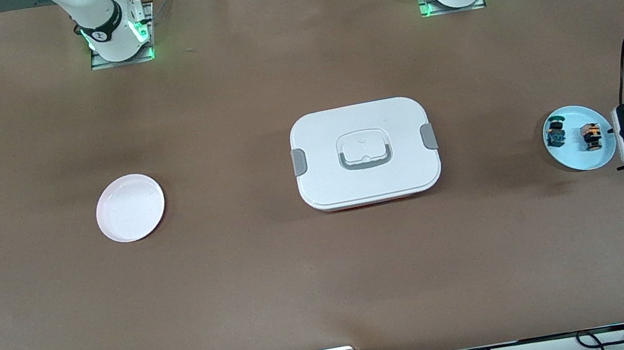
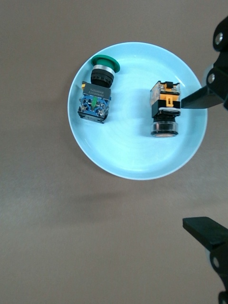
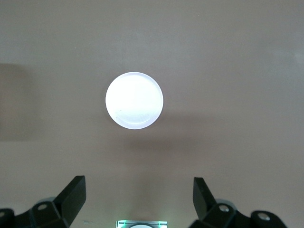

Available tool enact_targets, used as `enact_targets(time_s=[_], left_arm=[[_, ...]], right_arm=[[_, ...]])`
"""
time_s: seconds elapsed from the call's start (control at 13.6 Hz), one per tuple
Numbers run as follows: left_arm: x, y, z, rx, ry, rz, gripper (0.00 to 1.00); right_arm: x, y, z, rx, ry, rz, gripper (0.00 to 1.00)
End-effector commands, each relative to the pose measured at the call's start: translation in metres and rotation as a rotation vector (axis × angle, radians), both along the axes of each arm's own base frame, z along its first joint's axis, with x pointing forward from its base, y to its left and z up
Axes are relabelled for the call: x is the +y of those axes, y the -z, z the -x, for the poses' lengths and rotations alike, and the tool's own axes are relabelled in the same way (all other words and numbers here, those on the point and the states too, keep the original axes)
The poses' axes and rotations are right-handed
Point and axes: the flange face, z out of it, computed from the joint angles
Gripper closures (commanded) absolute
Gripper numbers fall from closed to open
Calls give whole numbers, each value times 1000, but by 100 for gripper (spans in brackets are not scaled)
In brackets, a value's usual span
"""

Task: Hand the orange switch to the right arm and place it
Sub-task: 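Lower the left gripper over the orange switch on the blue plate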

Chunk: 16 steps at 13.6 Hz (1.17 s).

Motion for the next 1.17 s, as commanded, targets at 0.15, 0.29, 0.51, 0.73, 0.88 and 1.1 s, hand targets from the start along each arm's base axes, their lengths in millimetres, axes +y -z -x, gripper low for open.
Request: enact_targets(time_s=[0.15, 0.29, 0.51, 0.73, 0.88, 1.1], left_arm=[[15, 29, 4, -15, 49, 71, 0], [21, 42, 10, -4, 54, 91, 0], [25, 53, 31, 23, 22, 128, 0], [30, 51, 36, 11, 18, 160, 0], [30, 52, 38, 16, 20, 163, 0], [38, 46, 45, 15, 9, 161, 0]], right_arm=[[-1, -4, -2, -7, 19, -13, 0], [-1, -4, -2, -7, 21, -13, 0], [-1, -3, -3, -5, 21, -13, 0], [-1, -3, -3, -5, 21, -13, 0], [-1, -4, -2, -7, 21, -13, 0], [-1, -3, -3, -5, 17, -13, 0]])
